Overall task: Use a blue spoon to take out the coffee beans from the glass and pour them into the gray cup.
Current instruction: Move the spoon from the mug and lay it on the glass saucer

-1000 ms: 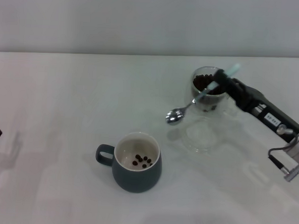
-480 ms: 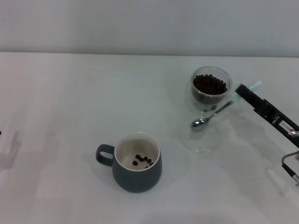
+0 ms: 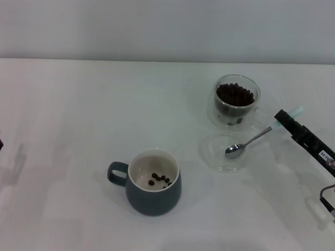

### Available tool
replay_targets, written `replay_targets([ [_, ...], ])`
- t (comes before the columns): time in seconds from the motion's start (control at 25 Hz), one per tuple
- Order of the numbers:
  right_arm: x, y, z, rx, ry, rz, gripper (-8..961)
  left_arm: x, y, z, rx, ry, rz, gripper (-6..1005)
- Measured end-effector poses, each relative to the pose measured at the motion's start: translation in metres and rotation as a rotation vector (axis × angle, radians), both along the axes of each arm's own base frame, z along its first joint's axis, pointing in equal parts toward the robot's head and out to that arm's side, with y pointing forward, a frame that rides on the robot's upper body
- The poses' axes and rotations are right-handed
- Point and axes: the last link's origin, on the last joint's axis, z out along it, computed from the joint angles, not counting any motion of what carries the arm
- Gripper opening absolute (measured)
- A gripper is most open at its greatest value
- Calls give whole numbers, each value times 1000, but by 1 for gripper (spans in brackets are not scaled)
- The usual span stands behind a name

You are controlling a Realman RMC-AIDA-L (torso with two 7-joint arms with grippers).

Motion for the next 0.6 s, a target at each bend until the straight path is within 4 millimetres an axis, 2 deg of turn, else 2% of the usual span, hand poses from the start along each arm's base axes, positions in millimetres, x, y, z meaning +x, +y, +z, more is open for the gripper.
replay_targets([
  [0.2, -1, 2, -4, 28, -23, -15, 163, 0, 3, -2, -12, 2, 8, 758],
  [0.6, -9, 10, -18, -38, -57, -7, 173, -2, 6, 1, -6, 11, 15, 756],
])
